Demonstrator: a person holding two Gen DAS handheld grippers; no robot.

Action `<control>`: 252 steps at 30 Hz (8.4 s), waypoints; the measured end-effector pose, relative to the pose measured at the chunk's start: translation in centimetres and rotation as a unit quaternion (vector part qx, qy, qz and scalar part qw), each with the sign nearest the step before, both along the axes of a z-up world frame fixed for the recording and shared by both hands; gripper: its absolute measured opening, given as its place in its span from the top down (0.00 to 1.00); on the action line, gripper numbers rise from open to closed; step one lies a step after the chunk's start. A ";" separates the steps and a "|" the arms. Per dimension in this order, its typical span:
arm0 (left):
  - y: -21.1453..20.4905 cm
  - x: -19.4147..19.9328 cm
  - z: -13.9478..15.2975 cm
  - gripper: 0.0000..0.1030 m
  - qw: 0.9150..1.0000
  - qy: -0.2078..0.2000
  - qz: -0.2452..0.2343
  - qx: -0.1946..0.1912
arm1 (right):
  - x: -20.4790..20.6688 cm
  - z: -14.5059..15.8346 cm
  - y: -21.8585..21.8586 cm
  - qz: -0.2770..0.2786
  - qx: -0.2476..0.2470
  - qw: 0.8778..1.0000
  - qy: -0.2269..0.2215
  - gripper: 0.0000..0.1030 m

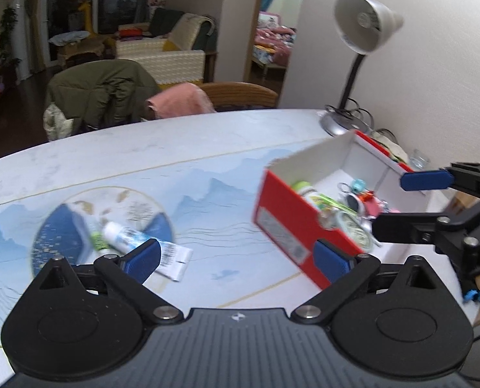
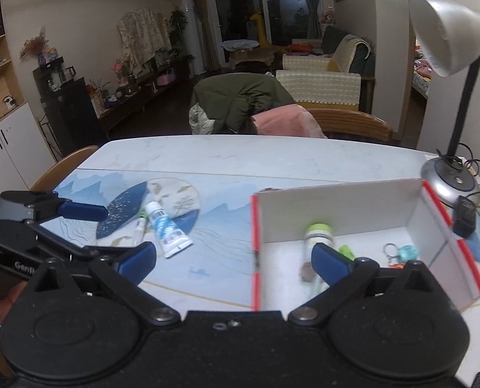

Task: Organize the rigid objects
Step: 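Withdraw both tools from the shoebox back toward the mat, then grasp the green-capped glue stick with the left tool while the right tool grasps the white tube, then carry the glue stick and white tube over the shoebox with both tools, then lower the white tube into the shoebox and open the right tool, then open the left tool to drop the glue stick into the shoebox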

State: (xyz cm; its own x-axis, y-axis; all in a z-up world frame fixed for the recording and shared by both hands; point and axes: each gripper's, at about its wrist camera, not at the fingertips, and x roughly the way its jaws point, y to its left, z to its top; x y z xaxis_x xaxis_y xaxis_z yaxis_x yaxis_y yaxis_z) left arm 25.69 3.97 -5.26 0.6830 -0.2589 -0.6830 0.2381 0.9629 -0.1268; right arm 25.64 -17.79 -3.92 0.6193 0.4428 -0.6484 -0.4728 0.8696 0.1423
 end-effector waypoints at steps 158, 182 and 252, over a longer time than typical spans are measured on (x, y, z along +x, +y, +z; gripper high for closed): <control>-18.9 9.4 -2.6 0.84 0.999 0.006 -0.052 -0.007 | 7.3 -5.0 -16.4 -0.179 0.004 0.982 0.053 0.67; -24.2 15.7 -8.3 0.84 0.992 0.096 -0.073 0.025 | 10.9 -9.6 -14.6 -0.137 -0.070 0.987 0.054 0.67; -13.4 -0.8 1.1 0.66 0.995 -0.024 -0.094 -0.004 | -4.9 -0.1 -10.7 -0.102 0.009 0.994 -0.022 0.17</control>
State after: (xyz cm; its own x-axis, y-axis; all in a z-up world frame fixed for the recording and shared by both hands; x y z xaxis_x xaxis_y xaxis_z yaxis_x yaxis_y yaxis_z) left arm 24.91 -9.42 -4.14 0.6543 -0.3910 -0.6473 0.4202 0.8997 -0.1187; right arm 20.71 -28.51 -4.07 0.7248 0.3168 -0.6118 -0.2929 0.9455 0.1426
